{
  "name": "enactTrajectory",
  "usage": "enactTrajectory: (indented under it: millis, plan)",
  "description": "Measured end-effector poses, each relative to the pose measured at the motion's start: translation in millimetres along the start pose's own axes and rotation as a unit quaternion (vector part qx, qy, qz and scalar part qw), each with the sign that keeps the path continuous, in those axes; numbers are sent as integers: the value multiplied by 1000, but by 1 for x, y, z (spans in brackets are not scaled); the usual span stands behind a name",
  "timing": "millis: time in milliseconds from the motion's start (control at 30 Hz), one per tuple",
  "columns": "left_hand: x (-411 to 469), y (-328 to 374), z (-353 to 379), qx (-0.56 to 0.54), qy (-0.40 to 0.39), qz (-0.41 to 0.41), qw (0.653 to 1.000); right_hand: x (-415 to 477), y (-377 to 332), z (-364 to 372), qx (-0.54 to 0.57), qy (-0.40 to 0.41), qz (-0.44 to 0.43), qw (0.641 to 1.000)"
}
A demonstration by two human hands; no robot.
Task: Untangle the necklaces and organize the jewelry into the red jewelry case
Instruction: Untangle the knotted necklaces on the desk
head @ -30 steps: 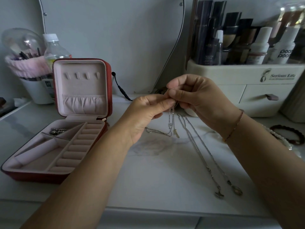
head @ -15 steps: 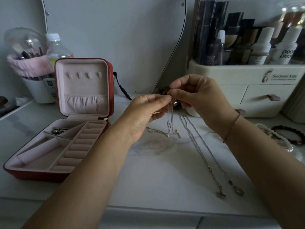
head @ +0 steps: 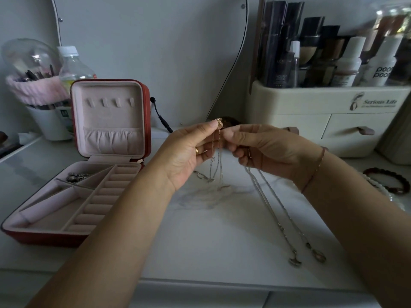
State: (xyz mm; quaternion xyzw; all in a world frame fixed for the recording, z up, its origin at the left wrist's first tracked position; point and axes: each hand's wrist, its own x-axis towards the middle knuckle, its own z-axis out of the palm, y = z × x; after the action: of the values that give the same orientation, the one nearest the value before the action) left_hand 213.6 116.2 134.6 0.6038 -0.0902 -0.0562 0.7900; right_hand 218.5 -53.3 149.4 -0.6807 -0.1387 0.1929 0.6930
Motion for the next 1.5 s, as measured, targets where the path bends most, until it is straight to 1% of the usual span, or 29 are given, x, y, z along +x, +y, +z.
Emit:
enactTrajectory:
  millis: [133,233,333,433,567,700,800,933,1033,1167,1267,1400,1433,1500]
  plan:
    - [0,2,0,-6,11,11,1000,2,1,-1,16,17,15,1000]
    - [0,3,0,-34,20,0,999,2,0,-5,37,23,14,999]
    - [0,3,-1,-57,20,-13,998,2,-1,-5,87,28,5,996]
    - [1,3,-1,-64,20,-12,998,2,-2,-6,146,14,-4,989]
    - [1,2,0,-39,21,1,999,4,-3,-5,187,19,-20,982]
    - [1,1,-1,-23,17,9,1000,4,-2,-4,206,17,-45,977]
    - [1,1,-2,-35,21,6,999,4,-2,-5,195,43,-62,978]
    - [2,1,0,-48,24,10,999,4,-3,-6,207,75,-71,973]
    - [2,2,0,-66,22,14,997,5,-3,-5,236,56,-66,968]
    - [3,2,-2,-85,23,8,996,4,-4,-2,249,20,-71,966]
    - [3,3,-4,-116,34,5,993,2,-5,-1,213,33,-68,974]
    - [4,7,-8,-156,81,16,984,-1,-5,-10,45,101,-25,993]
    - [5,8,-10,-167,94,21,981,-3,-6,-12,13,101,-15,995]
    - [6,10,-13,-185,121,26,975,-6,-9,-15,-2,84,-6,996]
